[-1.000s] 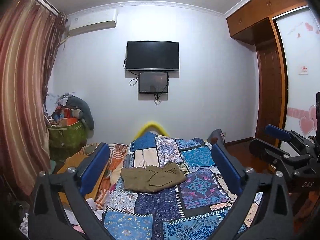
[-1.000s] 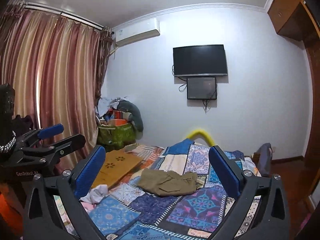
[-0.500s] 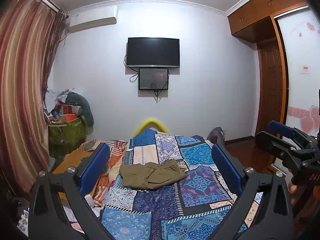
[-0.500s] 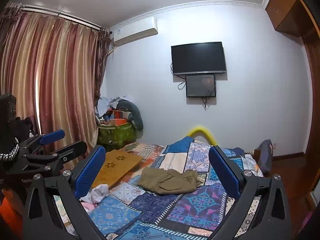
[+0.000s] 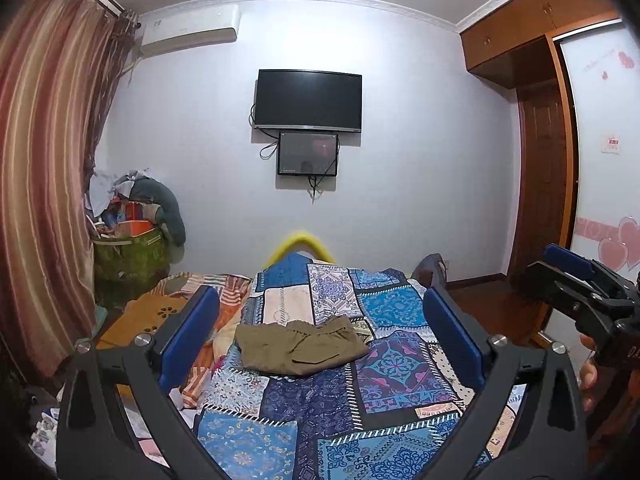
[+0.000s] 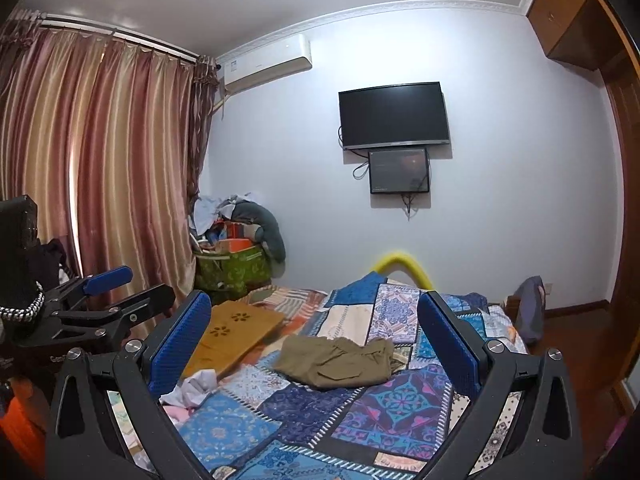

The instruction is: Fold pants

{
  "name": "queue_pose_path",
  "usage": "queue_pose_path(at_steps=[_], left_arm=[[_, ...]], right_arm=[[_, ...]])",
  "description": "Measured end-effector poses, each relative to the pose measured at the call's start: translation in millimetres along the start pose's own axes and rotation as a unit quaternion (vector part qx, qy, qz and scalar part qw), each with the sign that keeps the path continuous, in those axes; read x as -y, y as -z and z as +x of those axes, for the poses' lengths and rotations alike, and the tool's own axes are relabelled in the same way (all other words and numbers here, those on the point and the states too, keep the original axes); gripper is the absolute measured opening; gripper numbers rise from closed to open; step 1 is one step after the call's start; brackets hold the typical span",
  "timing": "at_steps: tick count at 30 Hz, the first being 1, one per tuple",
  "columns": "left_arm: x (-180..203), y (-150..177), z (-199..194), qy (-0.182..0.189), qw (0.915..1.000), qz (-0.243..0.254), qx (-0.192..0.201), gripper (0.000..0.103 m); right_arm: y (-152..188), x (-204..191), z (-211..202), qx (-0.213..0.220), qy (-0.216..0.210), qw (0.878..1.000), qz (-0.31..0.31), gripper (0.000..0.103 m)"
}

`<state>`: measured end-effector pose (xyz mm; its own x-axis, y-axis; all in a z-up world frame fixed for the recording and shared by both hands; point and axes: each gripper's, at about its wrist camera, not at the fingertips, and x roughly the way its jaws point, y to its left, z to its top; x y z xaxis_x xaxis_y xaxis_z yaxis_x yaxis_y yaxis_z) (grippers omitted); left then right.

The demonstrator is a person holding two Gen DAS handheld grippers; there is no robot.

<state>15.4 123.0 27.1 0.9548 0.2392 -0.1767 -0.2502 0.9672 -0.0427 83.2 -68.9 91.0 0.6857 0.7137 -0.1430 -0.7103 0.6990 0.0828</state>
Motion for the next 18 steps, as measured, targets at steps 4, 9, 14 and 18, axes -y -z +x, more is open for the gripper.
queue_pose_path(at_steps=[4, 9, 14, 18], left_arm=[[0.3, -0.7, -0.1, 0.002, 1.0000, -0.001, 0.000, 0.103], [2.1, -0.2, -1.9, 0.003, 1.0000, -0.001, 0.001, 0.103], [3.4, 0.4, -2.0, 0.005, 1.0000, -0.001, -0.001, 0.103], [4.9, 0.7, -2.5, 0.008, 1.0000, 0.003, -0.002, 0.103]], right_arm=[[-0.2, 0.1, -0.7, 0.001, 0.000, 1.000, 0.003, 0.103], [2.7, 2.7, -0.1, -0.003, -0.002, 1.000, 0.012, 0.103], [2.5, 4.2, -0.8, -0.005, 0.000, 1.000, 0.013, 0.103], [2.0, 5.7, -1.7, -0.003, 0.000, 1.000, 0.015, 0.103]])
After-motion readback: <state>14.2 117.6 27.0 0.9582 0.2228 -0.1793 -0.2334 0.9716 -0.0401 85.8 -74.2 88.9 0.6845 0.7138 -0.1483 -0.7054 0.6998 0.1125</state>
